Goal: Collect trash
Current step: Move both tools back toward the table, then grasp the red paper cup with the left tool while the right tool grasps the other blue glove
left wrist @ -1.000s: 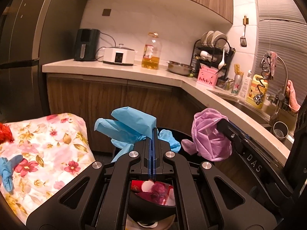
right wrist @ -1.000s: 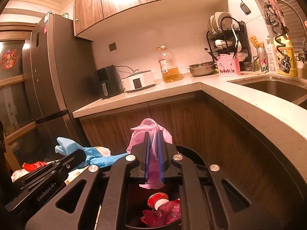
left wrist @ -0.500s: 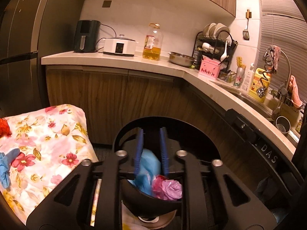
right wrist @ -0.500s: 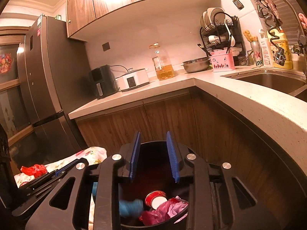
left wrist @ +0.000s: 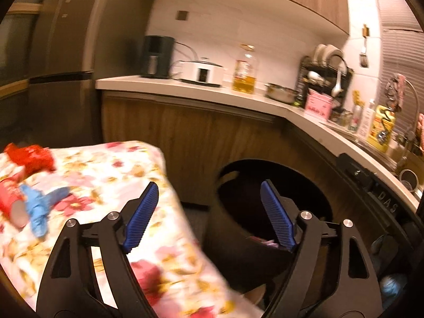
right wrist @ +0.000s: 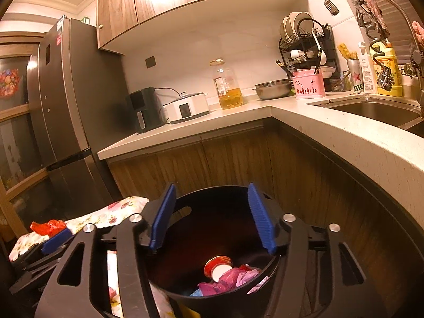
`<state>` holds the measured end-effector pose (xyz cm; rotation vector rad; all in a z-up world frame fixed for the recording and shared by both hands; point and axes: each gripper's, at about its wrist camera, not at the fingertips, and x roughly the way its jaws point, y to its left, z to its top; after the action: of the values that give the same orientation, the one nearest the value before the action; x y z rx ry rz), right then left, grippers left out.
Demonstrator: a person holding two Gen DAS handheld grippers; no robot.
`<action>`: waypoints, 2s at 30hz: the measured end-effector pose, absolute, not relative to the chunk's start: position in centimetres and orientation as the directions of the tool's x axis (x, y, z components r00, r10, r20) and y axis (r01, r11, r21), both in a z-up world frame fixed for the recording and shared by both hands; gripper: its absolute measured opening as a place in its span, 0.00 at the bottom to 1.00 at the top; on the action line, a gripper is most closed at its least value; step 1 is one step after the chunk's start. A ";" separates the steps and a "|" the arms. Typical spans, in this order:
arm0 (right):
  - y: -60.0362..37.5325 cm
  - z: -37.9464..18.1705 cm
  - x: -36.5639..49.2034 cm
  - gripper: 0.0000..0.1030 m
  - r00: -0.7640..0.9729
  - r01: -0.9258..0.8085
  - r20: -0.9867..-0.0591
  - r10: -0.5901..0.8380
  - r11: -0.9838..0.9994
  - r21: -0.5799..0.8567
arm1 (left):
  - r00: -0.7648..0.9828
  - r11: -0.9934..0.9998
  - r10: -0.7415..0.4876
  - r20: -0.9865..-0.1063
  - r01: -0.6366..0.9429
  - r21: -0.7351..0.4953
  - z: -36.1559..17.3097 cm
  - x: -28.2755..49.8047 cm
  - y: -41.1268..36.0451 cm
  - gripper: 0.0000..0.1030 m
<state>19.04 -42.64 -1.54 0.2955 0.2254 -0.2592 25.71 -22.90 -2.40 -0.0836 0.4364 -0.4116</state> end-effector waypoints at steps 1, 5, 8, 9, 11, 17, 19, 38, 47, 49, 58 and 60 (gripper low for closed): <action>-42.4 -1.6 19.0 0.60 0.943 0.279 -0.256 -0.214 0.926 0.256 | 0.834 0.922 -0.386 -0.393 0.353 -0.157 -2.5 25.4 -22.1 0.76; -41.0 -1.6 18.7 0.63 0.947 0.262 -0.255 -0.197 0.932 0.252 | 0.879 0.960 -0.278 -0.387 0.246 -0.131 -3.2 24.3 -18.0 0.79; -39.5 -1.7 18.7 0.63 0.952 0.233 -0.256 -0.168 0.939 0.251 | 0.891 0.974 -0.219 -0.396 0.178 -0.139 -3.7 23.5 -14.9 0.80; -38.6 -1.8 18.8 0.63 0.954 0.217 -0.257 -0.152 0.944 0.247 | 0.897 0.979 -0.196 -0.397 0.155 -0.134 -3.9 23.2 -14.0 0.80; -37.0 -2.1 18.9 0.63 0.957 0.193 -0.261 -0.128 0.951 0.241 | 0.906 0.987 -0.144 -0.399 0.104 -0.120 -4.2 22.5 -12.0 0.81; -31.1 -3.1 20.0 0.63 0.958 0.089 -0.286 -0.023 0.971 0.222 | 0.918 0.995 -0.022 -0.396 -0.019 -0.100 -4.8 20.6 -6.2 0.81; -29.0 -3.4 20.5 0.63 0.956 0.051 -0.294 0.016 0.975 0.216 | 0.919 0.994 0.010 -0.394 -0.052 -0.096 -5.0 20.0 -4.2 0.82; -12.1 -7.1 27.7 0.63 0.896 -0.146 -0.404 0.185 0.981 0.126 | 0.916 0.963 0.156 -0.369 -0.225 -0.150 -4.7 18.1 7.8 0.83; -9.1 -9.1 31.9 0.63 0.865 -0.167 -0.460 0.200 0.980 0.112 | 0.926 0.969 0.143 -0.349 -0.203 -0.142 -4.2 20.5 9.0 0.83; -8.8 -9.5 32.4 0.62 0.856 -0.164 -0.477 0.197 0.980 0.111 | 0.926 0.971 0.135 -0.353 -0.194 -0.138 -4.1 21.6 9.1 0.83; -8.2 -11.1 33.9 0.49 0.811 -0.180 -0.547 0.208 0.978 0.105 | 0.924 0.980 0.079 -0.373 -0.140 -0.140 -4.6 25.0 8.9 0.83; -8.0 -11.3 34.0 0.42 0.805 -0.190 -0.553 0.214 0.977 0.101 | 0.921 0.980 0.073 -0.383 -0.138 -0.146 -4.8 25.6 9.0 0.83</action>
<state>34.02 -8.02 -11.32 0.0409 0.5966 0.2164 25.60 9.01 -4.82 -0.1718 0.3857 0.1086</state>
